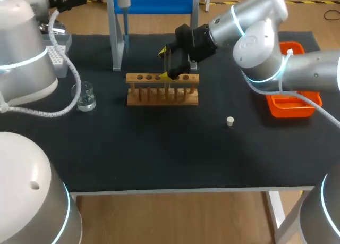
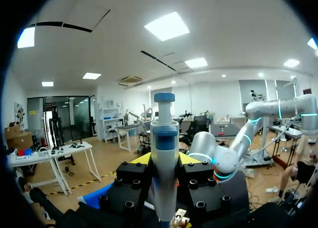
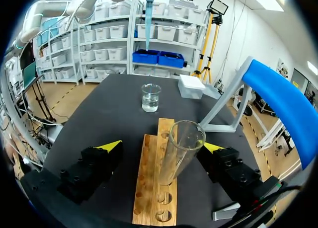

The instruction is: Invert the test tube, pick up the pipette, mount the tip to pipette, aspirate from beaker and dispense into the tube, eject the tip, return the pipette, and cap with the stopper.

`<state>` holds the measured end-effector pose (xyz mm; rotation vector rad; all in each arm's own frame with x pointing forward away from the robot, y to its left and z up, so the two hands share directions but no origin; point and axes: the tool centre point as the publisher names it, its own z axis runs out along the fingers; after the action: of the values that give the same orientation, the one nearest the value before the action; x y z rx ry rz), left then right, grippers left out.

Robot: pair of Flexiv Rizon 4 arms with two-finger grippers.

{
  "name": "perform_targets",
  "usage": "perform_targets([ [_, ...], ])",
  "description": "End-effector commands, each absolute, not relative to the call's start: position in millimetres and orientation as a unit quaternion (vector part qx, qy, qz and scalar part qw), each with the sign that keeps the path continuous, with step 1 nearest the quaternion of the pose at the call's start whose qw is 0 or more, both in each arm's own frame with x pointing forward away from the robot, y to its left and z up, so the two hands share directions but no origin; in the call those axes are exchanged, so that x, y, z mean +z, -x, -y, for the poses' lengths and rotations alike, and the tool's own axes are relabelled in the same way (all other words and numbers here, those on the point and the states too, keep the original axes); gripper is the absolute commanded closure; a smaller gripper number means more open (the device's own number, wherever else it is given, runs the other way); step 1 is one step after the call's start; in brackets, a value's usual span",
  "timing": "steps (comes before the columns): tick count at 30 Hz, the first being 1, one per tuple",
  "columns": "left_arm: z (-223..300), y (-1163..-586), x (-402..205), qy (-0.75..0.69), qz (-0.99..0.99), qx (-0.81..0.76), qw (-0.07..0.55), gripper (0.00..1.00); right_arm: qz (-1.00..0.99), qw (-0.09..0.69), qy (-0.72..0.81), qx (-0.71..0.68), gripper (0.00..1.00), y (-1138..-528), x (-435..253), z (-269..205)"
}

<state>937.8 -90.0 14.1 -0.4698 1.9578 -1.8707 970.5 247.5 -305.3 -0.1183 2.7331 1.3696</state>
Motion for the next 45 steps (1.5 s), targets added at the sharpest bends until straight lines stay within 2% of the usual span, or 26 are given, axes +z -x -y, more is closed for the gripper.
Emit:
perform_targets([
  [1,105,-947,25,0.167,-0.724,-0.645,0.178,1.00,-0.894,0.039,0.039,0.445,0.00,-971,-304,-247],
  [10,134,-947,35,0.151,-0.716,-0.665,0.146,1.00,-0.894,0.039,0.039,0.445,0.00,-971,-304,-247],
  [30,173,-962,30,0.132,-0.701,-0.690,0.125,1.00,-0.894,0.039,0.039,0.445,0.00,-971,-304,-247],
  [45,183,-968,16,0.130,-0.691,-0.702,0.111,1.00,-0.894,0.039,0.039,0.445,0.00,-971,-304,-247],
])
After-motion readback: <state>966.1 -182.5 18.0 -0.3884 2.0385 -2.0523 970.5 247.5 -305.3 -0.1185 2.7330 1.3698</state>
